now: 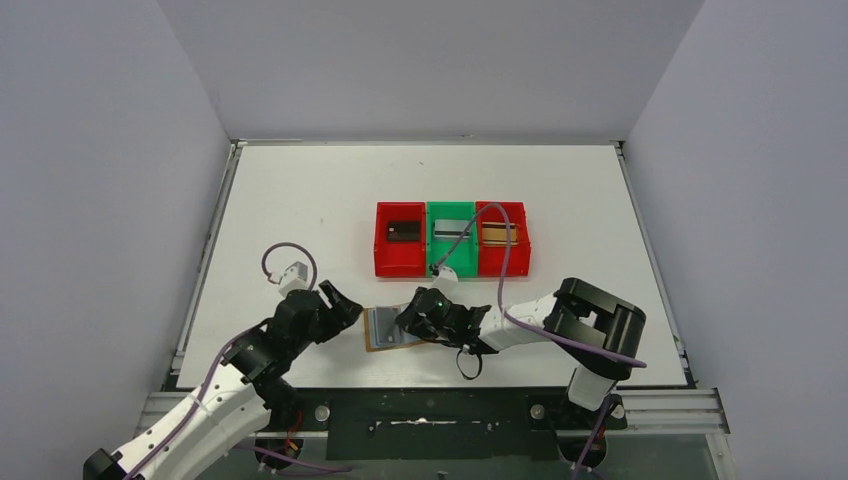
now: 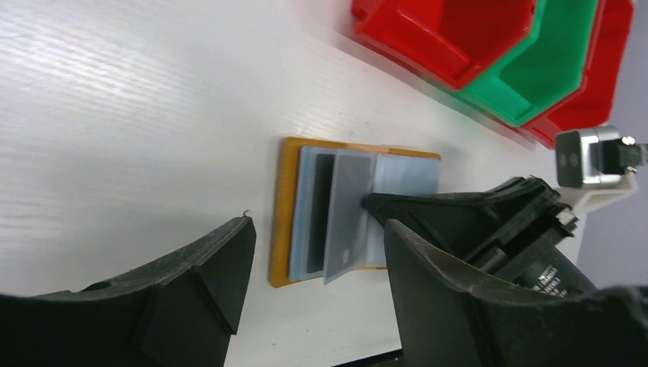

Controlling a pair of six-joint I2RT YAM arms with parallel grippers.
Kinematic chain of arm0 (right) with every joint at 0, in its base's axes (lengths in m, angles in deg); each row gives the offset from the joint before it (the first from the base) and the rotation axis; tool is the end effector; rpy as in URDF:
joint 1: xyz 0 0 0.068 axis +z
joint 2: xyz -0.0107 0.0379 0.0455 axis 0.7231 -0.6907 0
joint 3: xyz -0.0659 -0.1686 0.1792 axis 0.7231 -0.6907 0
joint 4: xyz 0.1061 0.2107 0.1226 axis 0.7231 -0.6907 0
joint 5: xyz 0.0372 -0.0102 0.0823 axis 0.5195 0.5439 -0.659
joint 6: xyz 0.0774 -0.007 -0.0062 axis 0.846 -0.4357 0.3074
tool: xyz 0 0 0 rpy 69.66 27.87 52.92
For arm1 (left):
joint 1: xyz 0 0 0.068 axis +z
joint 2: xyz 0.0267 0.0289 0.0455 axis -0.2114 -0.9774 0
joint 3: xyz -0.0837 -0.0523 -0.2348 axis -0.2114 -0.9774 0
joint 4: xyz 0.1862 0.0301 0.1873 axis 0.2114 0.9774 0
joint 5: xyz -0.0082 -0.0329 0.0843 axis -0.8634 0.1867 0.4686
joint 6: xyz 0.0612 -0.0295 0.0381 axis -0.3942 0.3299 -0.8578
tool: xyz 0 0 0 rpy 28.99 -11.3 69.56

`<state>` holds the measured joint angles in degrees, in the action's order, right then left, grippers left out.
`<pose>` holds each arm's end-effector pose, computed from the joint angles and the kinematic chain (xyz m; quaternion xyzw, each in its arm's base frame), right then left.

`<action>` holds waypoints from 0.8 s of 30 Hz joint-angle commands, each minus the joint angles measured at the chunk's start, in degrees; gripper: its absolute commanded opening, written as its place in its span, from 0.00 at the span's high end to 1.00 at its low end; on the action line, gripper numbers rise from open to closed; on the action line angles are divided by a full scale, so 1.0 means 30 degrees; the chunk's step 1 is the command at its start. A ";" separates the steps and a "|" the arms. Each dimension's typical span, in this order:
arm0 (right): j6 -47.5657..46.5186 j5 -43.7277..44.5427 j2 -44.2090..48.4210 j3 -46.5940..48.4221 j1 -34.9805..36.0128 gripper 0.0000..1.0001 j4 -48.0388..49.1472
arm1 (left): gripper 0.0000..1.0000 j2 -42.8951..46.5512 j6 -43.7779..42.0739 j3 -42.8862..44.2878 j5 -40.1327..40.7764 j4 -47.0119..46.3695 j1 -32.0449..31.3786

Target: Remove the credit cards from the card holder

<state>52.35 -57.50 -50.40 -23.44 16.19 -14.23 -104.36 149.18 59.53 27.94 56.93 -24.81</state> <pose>0.1657 0.2972 0.0855 0.0647 0.8995 0.3576 0.2426 0.1480 -0.0913 0.1608 -0.2379 0.8678 -0.2456 0.3605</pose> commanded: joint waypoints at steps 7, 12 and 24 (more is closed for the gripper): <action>0.1205 -0.0219 -0.0588 -0.0793 -0.0183 1.00 0.1861 | 0.38 -0.2721 -0.1493 -0.1124 -0.5609 -0.7573 0.0130; 0.1484 -0.0041 -0.0565 -0.1254 -0.0220 1.00 0.2067 | 0.38 -0.4351 -0.1402 -0.1639 -0.6809 -0.9680 0.0156; 0.1706 -0.0080 -0.0650 -0.1642 -0.0336 1.00 0.2381 | 0.39 -0.5204 -0.0913 -0.2300 -0.7936 -1.1460 0.0291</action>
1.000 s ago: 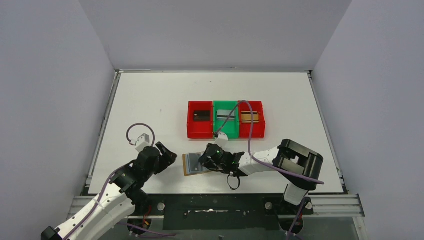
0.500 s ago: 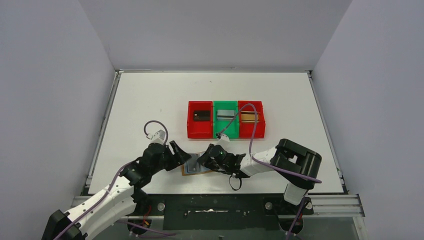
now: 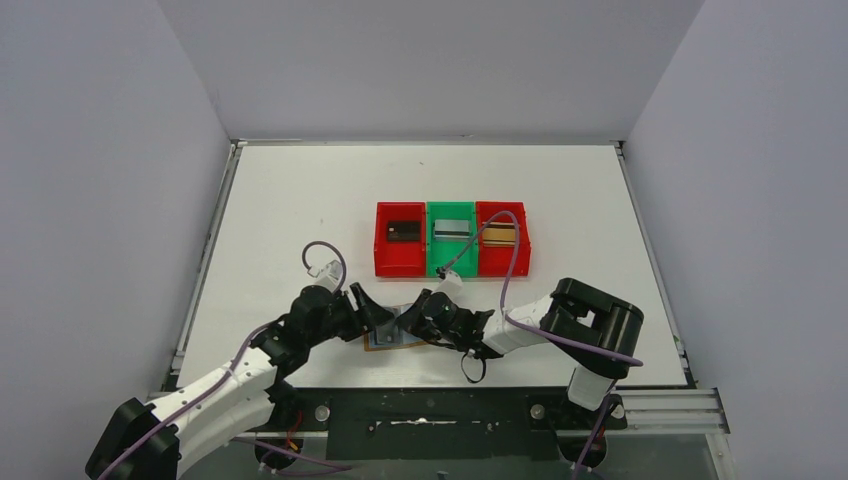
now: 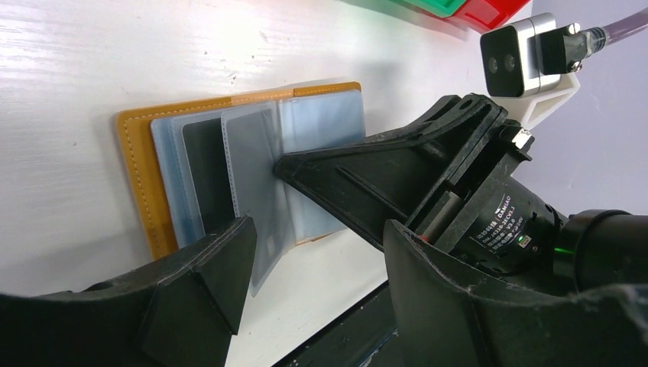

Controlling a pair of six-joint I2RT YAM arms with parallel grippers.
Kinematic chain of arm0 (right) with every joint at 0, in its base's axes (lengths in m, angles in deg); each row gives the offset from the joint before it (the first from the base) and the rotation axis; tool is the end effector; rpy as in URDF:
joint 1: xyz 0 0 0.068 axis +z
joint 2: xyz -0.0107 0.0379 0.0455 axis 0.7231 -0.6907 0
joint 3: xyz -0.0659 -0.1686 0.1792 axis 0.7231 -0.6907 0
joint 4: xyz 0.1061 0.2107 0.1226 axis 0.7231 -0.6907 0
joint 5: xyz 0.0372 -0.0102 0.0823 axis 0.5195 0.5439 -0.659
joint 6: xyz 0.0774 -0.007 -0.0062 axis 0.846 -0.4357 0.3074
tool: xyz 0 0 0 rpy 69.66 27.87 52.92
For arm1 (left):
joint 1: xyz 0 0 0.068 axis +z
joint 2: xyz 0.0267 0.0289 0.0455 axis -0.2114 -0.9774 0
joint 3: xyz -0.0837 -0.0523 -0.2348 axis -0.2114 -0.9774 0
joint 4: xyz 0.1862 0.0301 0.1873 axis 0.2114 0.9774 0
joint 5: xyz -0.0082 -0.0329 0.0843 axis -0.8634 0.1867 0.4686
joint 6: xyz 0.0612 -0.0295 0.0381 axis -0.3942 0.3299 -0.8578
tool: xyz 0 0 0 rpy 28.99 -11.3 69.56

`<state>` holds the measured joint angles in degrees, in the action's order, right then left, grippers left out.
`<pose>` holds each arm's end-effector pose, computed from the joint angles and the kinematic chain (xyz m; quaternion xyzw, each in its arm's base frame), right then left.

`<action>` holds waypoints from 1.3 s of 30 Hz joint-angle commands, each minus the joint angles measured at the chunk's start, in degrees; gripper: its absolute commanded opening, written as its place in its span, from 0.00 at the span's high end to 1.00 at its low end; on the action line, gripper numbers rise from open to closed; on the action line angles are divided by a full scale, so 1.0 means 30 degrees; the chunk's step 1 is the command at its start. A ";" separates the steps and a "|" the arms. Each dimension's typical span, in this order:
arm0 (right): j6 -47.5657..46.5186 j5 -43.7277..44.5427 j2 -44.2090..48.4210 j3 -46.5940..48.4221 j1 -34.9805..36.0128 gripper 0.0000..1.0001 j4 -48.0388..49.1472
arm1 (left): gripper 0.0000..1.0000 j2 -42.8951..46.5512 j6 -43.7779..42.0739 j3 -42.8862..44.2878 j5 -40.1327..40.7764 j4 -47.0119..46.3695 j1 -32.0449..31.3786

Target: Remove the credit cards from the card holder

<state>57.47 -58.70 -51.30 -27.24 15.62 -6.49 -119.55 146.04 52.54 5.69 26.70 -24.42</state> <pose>0.1641 0.2900 0.0766 0.1054 0.8845 0.3930 0.2283 0.1634 -0.1332 0.1289 -0.1267 0.8624 -0.3992 0.2845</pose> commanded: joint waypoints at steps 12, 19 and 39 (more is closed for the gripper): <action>0.0015 0.0259 -0.0434 -0.0375 -0.0199 1.00 -0.0121 | 0.38 -0.0052 -0.0019 0.0868 0.1192 0.1383 0.0155; 0.0080 0.0300 -0.0390 -0.0517 -0.0209 1.00 -0.0022 | 0.42 -0.1329 -0.0070 0.0654 -0.0503 -0.0768 0.0125; -0.1916 -0.0149 0.1938 0.0128 -0.0197 0.83 0.0378 | 0.50 -0.3020 -0.0830 0.1381 -0.2923 -0.3083 0.0066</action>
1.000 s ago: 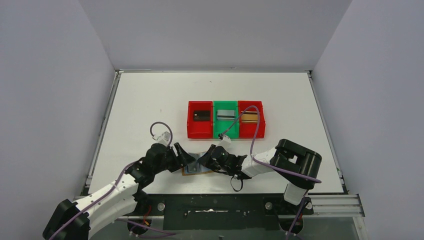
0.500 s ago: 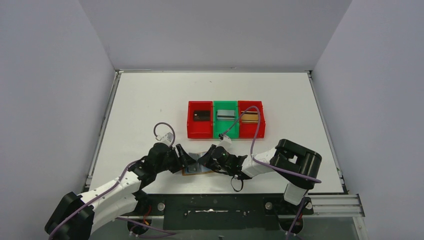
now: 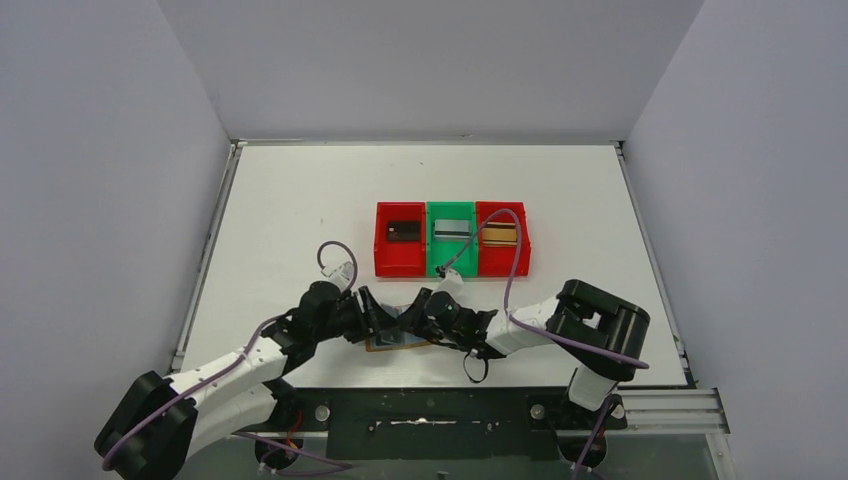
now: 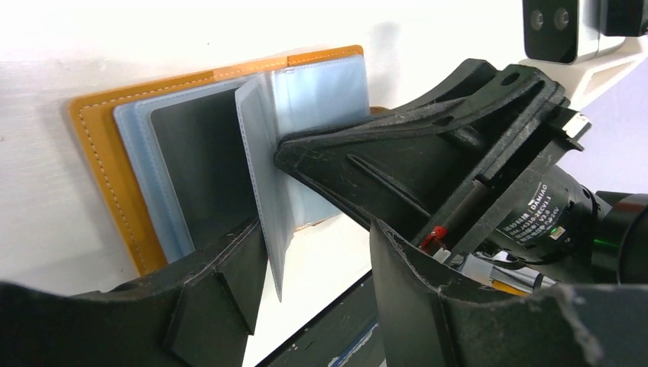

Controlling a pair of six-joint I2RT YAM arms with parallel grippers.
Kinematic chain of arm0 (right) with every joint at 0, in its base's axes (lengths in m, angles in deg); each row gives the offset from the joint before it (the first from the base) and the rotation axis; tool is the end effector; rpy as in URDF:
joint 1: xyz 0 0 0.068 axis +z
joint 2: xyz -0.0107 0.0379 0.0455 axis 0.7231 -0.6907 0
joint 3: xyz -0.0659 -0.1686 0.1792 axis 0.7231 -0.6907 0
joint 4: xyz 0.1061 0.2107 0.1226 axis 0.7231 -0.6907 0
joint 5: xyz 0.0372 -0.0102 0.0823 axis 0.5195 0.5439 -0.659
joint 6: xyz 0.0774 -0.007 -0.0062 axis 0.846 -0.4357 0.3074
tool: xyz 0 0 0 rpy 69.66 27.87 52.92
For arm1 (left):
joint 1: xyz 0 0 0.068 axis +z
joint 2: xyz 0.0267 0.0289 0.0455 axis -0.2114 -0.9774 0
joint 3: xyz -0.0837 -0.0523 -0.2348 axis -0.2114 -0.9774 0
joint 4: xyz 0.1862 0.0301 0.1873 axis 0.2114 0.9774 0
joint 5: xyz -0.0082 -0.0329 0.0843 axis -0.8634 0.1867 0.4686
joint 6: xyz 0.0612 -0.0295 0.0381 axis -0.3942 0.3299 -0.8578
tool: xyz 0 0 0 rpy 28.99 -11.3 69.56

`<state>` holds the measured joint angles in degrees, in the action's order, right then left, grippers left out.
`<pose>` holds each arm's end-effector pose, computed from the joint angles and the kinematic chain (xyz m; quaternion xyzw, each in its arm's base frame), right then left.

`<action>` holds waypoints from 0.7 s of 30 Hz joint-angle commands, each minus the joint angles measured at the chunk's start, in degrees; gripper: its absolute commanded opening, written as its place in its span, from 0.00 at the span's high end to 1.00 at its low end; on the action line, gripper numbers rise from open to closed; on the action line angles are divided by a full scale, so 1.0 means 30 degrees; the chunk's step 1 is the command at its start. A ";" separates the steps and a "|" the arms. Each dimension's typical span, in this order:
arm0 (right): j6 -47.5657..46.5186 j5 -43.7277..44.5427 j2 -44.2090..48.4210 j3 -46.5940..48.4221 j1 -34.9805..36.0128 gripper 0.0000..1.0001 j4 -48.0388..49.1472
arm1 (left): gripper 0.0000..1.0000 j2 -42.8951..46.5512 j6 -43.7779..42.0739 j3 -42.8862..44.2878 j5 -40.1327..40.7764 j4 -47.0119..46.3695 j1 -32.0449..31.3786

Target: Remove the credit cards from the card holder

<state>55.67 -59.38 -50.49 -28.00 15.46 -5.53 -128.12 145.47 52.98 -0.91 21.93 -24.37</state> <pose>0.1634 0.2884 0.0791 0.0902 0.8824 0.3986 0.2332 0.1652 -0.1437 0.1130 -0.1001 0.8760 -0.4123 0.2294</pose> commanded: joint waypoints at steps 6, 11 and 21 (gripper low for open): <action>-0.1795 0.1044 0.3998 0.0160 -0.0152 0.70 -0.1394 | 0.50 -0.0403 -0.0737 0.1518 -0.0806 -0.1554 0.0060; -0.0945 0.3638 0.6233 -0.0392 0.0137 0.69 -0.4721 | 0.50 -0.0907 -0.0737 0.1684 -0.1052 -0.2070 -0.0087; 0.1932 0.8543 1.0653 -0.2086 0.1653 0.63 -0.9824 | 0.50 -0.3790 -0.0333 0.2366 -0.1644 -0.4641 -0.1130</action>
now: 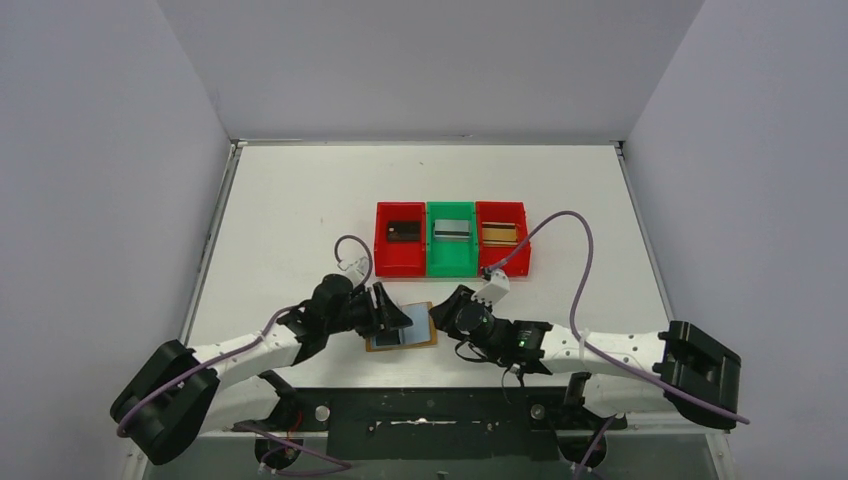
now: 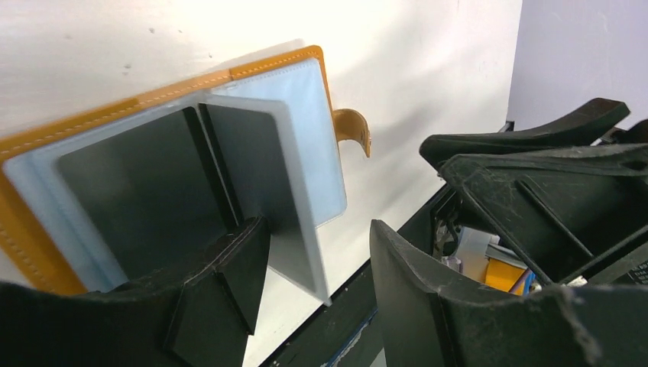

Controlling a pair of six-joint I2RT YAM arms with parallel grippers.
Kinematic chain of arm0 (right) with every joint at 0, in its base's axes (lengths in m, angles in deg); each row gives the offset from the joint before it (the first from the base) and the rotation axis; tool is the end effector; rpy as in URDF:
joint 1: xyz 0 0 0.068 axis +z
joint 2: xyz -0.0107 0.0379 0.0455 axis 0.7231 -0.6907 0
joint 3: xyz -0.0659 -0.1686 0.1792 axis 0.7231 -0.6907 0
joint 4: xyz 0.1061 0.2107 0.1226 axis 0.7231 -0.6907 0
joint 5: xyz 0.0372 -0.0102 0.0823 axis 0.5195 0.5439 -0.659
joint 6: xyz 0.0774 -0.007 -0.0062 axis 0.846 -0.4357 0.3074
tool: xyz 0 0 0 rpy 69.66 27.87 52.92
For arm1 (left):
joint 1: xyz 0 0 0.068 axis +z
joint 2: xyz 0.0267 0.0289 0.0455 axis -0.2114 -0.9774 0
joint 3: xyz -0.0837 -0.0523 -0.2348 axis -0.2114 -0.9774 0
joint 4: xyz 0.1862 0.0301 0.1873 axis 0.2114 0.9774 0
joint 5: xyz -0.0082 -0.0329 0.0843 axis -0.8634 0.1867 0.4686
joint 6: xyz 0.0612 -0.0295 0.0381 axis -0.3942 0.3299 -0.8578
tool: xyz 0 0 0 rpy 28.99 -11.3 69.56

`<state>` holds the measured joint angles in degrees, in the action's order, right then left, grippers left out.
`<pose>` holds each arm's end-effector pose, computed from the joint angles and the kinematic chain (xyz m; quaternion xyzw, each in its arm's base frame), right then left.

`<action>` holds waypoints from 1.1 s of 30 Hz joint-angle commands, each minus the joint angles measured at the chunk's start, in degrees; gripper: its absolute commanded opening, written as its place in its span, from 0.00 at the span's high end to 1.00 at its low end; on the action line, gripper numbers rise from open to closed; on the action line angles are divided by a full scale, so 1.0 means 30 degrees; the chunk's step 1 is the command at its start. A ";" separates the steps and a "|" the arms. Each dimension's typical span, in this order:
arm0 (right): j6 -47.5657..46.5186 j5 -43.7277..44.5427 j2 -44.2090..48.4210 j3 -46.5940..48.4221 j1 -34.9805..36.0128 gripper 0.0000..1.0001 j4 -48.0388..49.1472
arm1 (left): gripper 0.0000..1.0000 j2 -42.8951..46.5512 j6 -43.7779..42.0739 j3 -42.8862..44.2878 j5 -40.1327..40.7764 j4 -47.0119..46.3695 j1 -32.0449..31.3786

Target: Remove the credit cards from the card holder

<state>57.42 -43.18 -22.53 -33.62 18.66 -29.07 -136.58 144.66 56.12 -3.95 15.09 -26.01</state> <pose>0.1377 0.2342 0.1436 0.1408 0.8685 0.3460 0.3259 0.1747 -0.1634 0.1147 -0.0661 0.8708 -0.4363 0.2166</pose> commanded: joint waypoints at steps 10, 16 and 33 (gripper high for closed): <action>0.2042 0.4197 0.2202 -0.0515 0.1190 0.51 -0.3007 | 0.48 -0.0359 -0.0690 0.1916 0.1234 -0.0328 -0.1206; 0.0598 0.3326 0.1651 -0.0298 0.1238 0.51 -0.1423 | 0.46 0.1612 -0.1038 0.1964 0.3112 0.2682 -0.1150; -0.2777 0.0073 -0.2473 0.3109 0.1294 0.67 -0.0146 | 0.42 0.5746 -0.0185 0.0759 0.5899 0.5566 -0.0715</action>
<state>52.44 -41.26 -27.41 -28.33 22.22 -32.50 -122.16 143.43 58.55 10.85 30.26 -28.86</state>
